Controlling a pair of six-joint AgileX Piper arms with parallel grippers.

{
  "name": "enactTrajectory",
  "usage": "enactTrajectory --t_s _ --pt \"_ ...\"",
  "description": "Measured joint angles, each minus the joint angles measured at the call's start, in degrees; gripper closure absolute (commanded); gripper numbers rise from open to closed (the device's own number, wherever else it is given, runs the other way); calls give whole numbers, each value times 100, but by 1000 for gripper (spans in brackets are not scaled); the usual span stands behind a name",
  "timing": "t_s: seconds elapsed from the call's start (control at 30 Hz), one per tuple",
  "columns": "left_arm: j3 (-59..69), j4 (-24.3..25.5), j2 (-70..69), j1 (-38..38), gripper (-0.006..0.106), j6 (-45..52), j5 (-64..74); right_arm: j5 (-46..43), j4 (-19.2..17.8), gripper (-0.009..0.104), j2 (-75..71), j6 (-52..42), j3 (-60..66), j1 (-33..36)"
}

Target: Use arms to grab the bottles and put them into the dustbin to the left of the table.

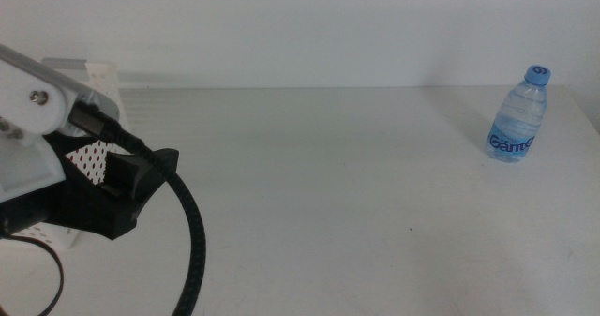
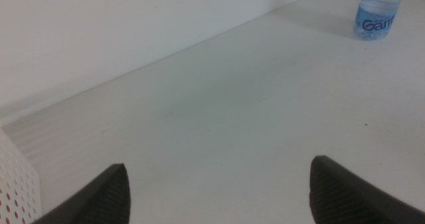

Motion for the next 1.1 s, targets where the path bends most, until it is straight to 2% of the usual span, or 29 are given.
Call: enactTrajectory --t_s 0.2,0.33,0.57,0.73,0.83,1.1 --pt "0 0 0 0 14 -6 0 773 11 20 433 0 -1085 0" --pt "0 0 0 0 14 -6 0 956 0 20 1153 0 -1929 0" --pt "0 0 0 0 14 -6 0 927 -5 20 2763 0 -3106 0" --pt "0 0 0 0 14 -6 0 538 -25 20 3822 88 -3379 0" --pt "0 0 0 0 14 -6 0 19 -70 20 4325 156 -3264 0" --pt "0 0 0 0 14 -6 0 -2810 -129 20 5437 191 -2115 0"
